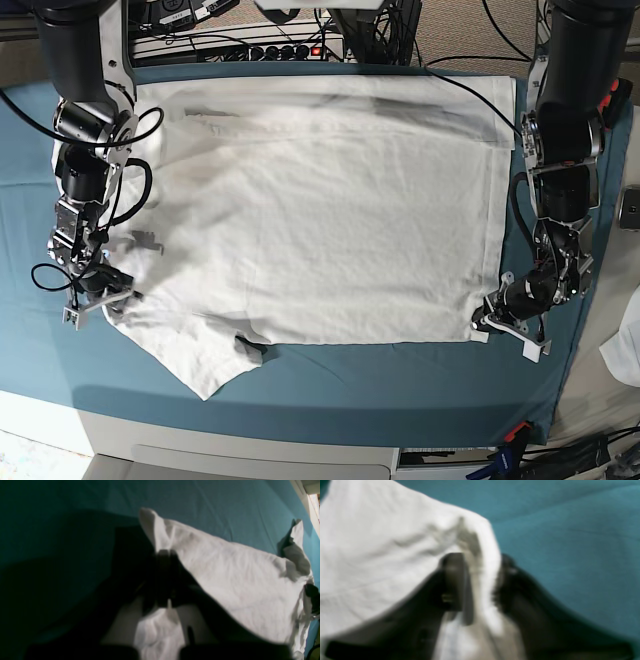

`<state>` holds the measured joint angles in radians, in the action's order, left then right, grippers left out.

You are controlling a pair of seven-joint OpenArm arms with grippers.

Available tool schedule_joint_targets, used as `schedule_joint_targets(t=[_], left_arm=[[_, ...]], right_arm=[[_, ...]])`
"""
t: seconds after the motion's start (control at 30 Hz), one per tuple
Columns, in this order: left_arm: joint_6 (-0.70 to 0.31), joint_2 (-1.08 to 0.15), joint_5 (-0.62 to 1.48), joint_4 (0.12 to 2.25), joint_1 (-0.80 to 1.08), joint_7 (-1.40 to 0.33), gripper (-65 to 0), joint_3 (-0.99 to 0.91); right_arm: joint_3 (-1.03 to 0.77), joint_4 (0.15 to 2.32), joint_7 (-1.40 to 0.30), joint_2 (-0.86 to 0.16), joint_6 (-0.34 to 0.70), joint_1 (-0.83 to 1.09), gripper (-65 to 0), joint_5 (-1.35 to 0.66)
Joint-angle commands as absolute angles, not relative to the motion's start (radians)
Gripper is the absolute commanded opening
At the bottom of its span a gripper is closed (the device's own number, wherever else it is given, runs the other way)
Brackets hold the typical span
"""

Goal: Fold the T-shirt properly
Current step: 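Grasp the hem corners of the shirt with both grippers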

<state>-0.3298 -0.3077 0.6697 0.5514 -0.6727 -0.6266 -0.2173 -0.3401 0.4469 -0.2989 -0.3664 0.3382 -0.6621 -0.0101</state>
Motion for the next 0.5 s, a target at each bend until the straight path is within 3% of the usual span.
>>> schedule_joint_targets(t=[0.0,0.03,0.47], left_arm=[[-0.342,-0.318,0.684,0.566,-0.706,-0.618,-65.0,-0.218],[-0.342,-0.318,0.684,0.566,-0.706,-0.620,-65.0,-0.218],[-0.341,-0.319,0.683,0.566,-0.706,-0.620,-65.0,-0.218]], right_arm=[[-0.341,0.463,-0.281,-0.386,0.342,-0.692,-58.5,-0.002],[-0.341,0.463,-0.282,-0.388,0.342,-0.689,-65.0,0.010],[-0.341,0.465,-0.245,-0.389,0.344,-0.623,-65.0,0.020]])
